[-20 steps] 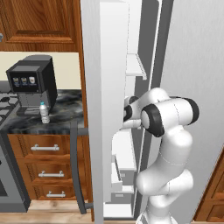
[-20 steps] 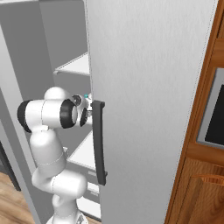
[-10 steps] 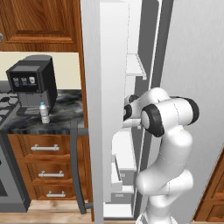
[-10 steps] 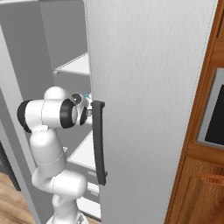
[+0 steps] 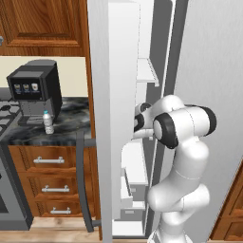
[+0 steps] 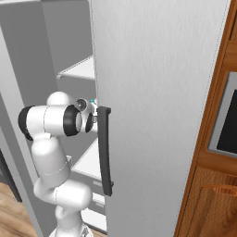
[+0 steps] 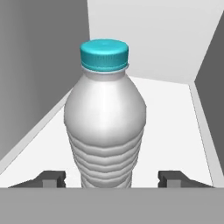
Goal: Take the bottled waters from the counter and place them in the freezer to freeze. Close the freezer door after placing the bottles.
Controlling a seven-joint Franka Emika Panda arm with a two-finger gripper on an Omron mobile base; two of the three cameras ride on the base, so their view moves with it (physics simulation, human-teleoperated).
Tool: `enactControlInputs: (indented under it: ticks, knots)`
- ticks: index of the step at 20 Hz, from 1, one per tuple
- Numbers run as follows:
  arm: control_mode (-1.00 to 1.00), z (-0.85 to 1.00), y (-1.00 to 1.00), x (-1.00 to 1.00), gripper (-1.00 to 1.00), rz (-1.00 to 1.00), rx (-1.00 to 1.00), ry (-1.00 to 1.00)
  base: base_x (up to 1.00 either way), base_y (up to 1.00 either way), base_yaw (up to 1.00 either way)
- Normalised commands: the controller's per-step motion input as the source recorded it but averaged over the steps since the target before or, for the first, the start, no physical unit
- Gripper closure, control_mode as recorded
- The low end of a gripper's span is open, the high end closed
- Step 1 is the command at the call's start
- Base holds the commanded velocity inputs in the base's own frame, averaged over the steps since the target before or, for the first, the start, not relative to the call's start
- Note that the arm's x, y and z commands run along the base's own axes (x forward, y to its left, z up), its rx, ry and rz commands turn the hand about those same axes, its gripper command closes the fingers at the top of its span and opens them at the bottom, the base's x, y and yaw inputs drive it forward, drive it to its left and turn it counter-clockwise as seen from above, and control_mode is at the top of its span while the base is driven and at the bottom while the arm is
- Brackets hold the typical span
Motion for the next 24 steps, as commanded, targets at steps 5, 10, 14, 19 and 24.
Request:
enactControlInputs:
  ticks: [5,10,14,19,24]
  knots:
    - [-1.0,0.0,0.0,0.0,-1.0,-0.03,0.0,0.0,0.0,0.0,0.0]
    - [-1.0,0.11,0.01,-0.09,-1.0,0.0,0.01,0.0,0.0,0.0,0.0]
    - [-1.0,0.1,0.14,-0.14,-1.0,-0.01,0.01,0.0,0.0,0.0,0.0]
    - [-1.0,0.26,0.06,-0.2,-1.0,-0.04,0.0,0.0,0.0,0.0,0.0]
    - [-1.0,0.26,0.23,-0.11,-1.0,-0.05,0.0,0.0,0.0,0.0,0.0]
